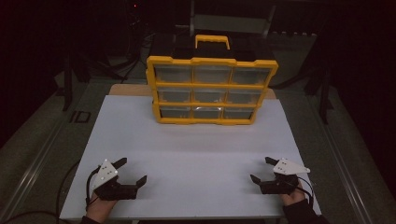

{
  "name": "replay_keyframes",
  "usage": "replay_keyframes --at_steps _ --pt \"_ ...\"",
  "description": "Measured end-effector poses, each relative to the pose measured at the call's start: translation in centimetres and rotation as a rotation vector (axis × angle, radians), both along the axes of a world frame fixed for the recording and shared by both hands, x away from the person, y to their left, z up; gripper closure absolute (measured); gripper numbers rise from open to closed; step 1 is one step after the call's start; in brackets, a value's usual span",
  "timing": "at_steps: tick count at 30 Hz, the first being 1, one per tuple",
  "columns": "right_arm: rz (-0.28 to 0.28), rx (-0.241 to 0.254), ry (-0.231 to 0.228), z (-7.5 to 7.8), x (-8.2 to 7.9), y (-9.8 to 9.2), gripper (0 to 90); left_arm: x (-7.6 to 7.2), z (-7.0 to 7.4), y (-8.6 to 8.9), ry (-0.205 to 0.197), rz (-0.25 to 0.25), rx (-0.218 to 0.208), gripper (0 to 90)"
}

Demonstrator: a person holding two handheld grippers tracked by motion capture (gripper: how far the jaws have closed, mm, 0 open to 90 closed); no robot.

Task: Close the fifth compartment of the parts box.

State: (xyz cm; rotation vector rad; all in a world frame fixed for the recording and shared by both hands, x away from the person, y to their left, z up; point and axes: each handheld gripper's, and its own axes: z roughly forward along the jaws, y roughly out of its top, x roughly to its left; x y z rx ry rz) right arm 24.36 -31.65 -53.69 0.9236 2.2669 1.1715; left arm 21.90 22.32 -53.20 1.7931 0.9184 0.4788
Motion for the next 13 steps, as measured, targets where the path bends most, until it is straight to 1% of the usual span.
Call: replay_keyframes --at_steps 2,5,11,13 --pt "-0.002 0.015 0.01 -0.06 0.08 -0.18 10.6 0.02 -0.01 0.01 0.0 0.0 -0.002 0.0" --pt "0.002 0.019 0.012 -0.11 0.12 -0.22 10.6 0.0 0.01 0.0 -0.002 -0.001 -0.001 0.0" --pt "-0.001 -0.005 0.018 -0.24 0.16 -0.02 10.6 -0.04 0.03 0.0 -0.002 -0.001 -0.001 0.0" --pt "-0.003 -0.01 0.012 -0.2 0.17 0.01 10.6 -0.03 0.04 0.0 -0.003 -0.002 -0.001 0.0"
